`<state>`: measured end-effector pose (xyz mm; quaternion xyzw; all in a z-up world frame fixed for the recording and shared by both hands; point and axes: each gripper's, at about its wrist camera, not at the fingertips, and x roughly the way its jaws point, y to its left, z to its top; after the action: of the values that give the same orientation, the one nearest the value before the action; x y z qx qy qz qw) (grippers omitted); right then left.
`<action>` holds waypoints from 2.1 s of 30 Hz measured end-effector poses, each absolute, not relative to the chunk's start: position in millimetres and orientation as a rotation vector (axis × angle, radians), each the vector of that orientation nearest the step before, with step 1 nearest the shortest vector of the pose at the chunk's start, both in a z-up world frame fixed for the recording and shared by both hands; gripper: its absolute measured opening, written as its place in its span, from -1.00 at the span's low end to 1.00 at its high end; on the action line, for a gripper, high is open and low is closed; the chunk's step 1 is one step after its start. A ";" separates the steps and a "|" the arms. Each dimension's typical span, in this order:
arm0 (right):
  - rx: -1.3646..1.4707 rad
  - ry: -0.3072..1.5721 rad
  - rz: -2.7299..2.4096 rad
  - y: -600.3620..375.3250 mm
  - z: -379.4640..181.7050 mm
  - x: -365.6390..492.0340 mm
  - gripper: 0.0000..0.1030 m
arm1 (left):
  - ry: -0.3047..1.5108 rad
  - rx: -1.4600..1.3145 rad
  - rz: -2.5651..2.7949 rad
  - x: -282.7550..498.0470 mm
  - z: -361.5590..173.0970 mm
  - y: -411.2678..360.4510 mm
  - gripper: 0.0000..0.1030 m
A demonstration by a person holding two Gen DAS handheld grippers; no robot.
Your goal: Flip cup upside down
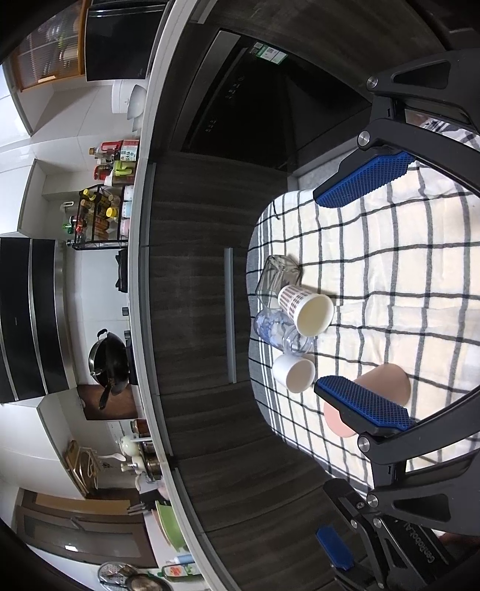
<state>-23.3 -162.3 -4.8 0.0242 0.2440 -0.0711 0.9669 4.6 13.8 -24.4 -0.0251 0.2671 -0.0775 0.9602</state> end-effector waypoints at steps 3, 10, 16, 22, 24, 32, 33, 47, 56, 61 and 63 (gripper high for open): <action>0.048 0.495 -0.144 -162.3 -5.0 -23.2 0.80 | 0.545 -0.053 -0.157 4.5 -24.0 13.8 0.66; 0.049 0.492 -0.145 -162.5 -5.3 -22.8 0.81 | 0.538 -0.052 -0.157 4.7 -21.6 14.0 0.68; 0.049 0.492 -0.145 -162.4 -5.4 -23.0 0.81 | 0.535 -0.052 -0.156 5.5 -21.8 14.2 0.74; 0.049 0.487 -0.146 -163.0 -4.9 -23.3 0.83 | 0.530 -0.056 -0.144 4.5 -21.3 15.3 0.86; 0.050 0.484 -0.147 -163.1 -4.3 -23.7 0.86 | 0.527 -0.055 -0.138 4.3 -20.9 15.8 0.88; 0.053 0.487 -0.148 -163.6 -3.0 -24.8 0.87 | 0.518 -0.053 -0.113 4.6 -19.1 18.5 1.00; 0.053 0.486 -0.147 -163.4 -3.2 -24.5 0.90 | 0.518 -0.053 -0.111 4.6 -18.8 18.5 1.00; 0.057 0.482 -0.150 -163.7 -2.1 -24.7 0.96 | 0.540 -0.071 -0.104 7.0 -21.4 23.8 1.00; 0.057 0.485 -0.151 -163.8 -2.0 -24.6 0.96 | 0.549 -0.082 -0.113 7.6 -22.1 23.6 1.00; 0.057 0.484 -0.154 -163.4 -2.6 -24.6 0.96 | 0.545 -0.090 -0.120 7.2 -22.0 21.9 1.00; 0.056 0.485 -0.156 -163.5 -3.4 -24.2 0.96 | 0.534 -0.087 -0.111 5.0 -21.7 22.4 1.00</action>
<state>-24.2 -163.5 -3.4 0.0276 0.2399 -0.0771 0.9673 5.0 22.4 -21.7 -0.0427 0.2635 -0.0547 0.9622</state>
